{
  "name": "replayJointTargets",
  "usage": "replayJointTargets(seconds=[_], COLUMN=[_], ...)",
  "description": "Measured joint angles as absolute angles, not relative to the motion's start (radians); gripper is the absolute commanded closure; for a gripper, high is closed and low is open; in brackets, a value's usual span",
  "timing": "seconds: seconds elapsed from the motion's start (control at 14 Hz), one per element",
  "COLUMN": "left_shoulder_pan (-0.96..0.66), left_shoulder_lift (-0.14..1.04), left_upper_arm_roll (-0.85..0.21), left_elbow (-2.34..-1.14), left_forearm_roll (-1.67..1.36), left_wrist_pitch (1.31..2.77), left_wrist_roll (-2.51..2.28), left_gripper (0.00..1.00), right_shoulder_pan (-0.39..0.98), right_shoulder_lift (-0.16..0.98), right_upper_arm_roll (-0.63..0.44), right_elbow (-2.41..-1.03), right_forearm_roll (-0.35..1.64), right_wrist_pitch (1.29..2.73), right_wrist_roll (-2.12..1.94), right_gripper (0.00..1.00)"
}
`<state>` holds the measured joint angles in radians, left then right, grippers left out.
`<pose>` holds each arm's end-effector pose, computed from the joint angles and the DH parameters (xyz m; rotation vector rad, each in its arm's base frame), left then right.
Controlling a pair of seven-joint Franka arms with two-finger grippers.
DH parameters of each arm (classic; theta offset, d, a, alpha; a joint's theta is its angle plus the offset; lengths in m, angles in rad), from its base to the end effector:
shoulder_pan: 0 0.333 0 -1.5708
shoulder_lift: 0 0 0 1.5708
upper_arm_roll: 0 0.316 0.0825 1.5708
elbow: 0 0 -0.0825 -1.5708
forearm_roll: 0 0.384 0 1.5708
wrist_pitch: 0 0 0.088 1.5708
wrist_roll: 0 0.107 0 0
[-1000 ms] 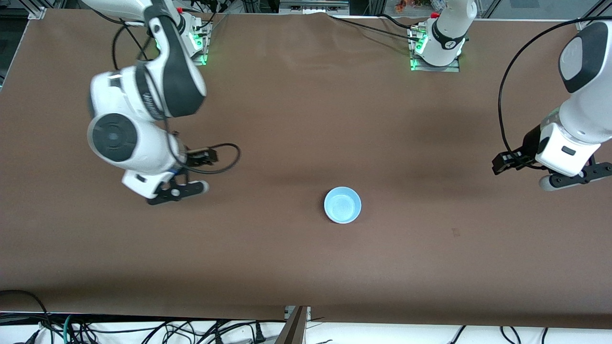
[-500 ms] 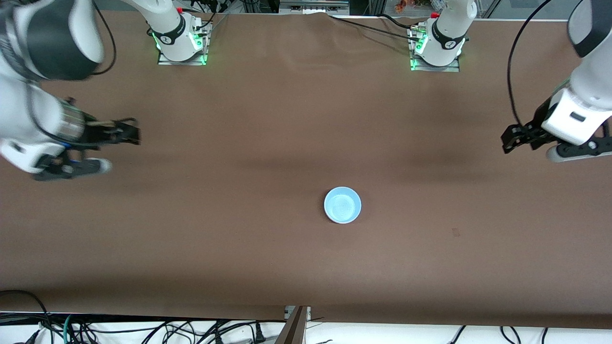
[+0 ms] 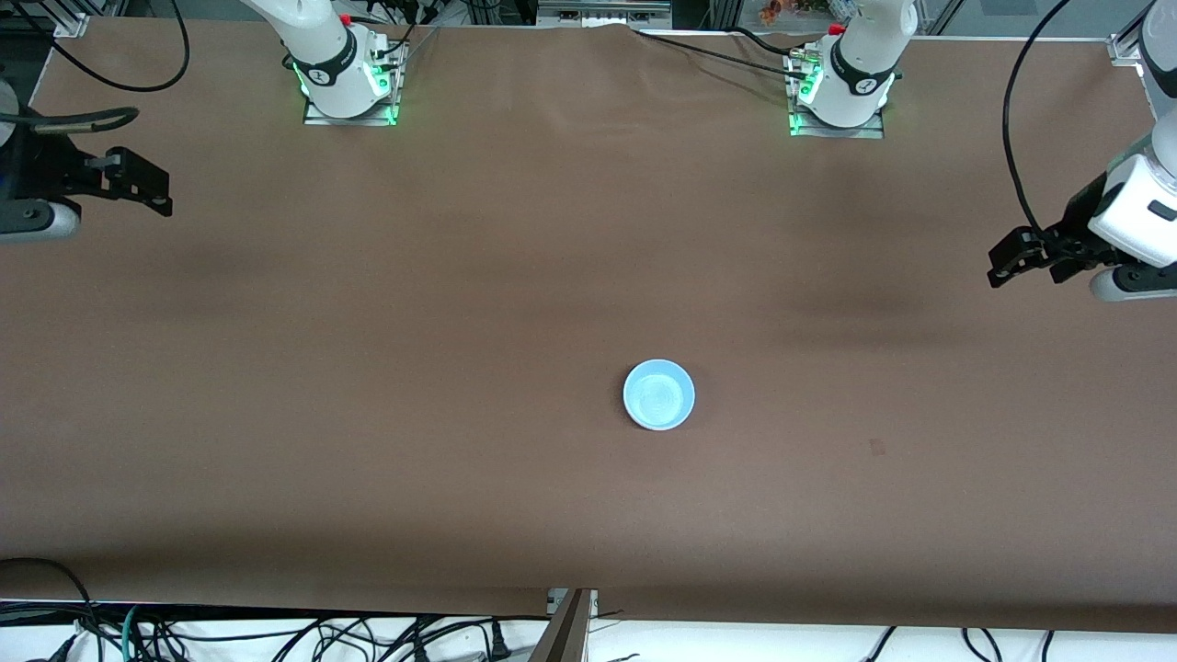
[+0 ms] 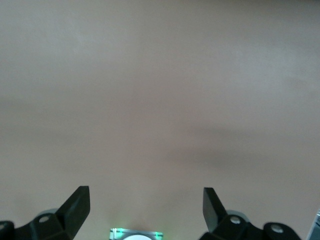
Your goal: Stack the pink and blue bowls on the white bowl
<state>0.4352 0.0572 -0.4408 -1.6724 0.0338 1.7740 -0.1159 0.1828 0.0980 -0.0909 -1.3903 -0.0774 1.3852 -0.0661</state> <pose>0.5841 0.0057 0.5646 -3.1304 -0.1653 -0.0790 0.5635 0.0455 0.6384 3.0424 0.2249 -0.1550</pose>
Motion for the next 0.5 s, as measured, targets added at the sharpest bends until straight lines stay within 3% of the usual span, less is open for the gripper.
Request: replayJointTargets(seconds=[0.5], left_shoulder_pan=[0.450], left_shoulder_lift=[0.151], left_upper_arm_roll=[-0.442], left_elbow=[-1.596], left_forearm_roll=[0.033], left_wrist_pitch=[1.836], left_wrist_roll=[-0.104], left_gripper=[0.00], right_shoulder_pan=[0.136], right_shoulder_lift=[0.014], right_upper_arm_roll=[-0.051], right_elbow=[-1.525], right_forearm_roll=[-0.087], right_wrist_pitch=[1.375], right_wrist_roll=[-0.036], right_gripper=[0.00])
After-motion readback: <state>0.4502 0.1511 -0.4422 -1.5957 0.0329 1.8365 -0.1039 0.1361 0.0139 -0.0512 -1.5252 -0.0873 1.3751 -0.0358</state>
